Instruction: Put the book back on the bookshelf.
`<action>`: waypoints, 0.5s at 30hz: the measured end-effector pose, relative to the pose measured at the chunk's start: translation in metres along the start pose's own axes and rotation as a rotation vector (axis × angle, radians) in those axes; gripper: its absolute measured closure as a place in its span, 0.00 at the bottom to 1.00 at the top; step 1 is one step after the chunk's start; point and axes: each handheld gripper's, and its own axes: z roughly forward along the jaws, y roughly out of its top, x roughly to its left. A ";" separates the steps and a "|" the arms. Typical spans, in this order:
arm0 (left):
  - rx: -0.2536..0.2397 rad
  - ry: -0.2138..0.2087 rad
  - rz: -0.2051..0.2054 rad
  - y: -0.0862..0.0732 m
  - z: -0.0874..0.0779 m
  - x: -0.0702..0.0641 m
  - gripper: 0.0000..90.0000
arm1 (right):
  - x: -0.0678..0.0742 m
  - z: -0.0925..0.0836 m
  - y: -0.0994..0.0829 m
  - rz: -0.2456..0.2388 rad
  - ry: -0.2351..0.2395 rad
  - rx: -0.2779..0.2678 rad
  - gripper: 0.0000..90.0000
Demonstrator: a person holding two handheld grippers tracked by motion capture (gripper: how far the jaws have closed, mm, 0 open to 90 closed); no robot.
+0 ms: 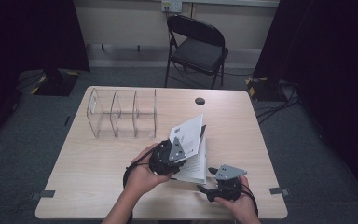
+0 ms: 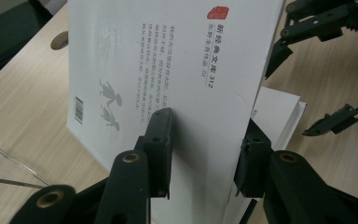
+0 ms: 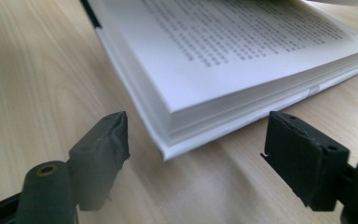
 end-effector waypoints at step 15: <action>0.102 -0.038 -0.048 0.024 -0.006 0.016 0.73 | -0.006 0.012 -0.007 0.018 -0.132 0.044 0.24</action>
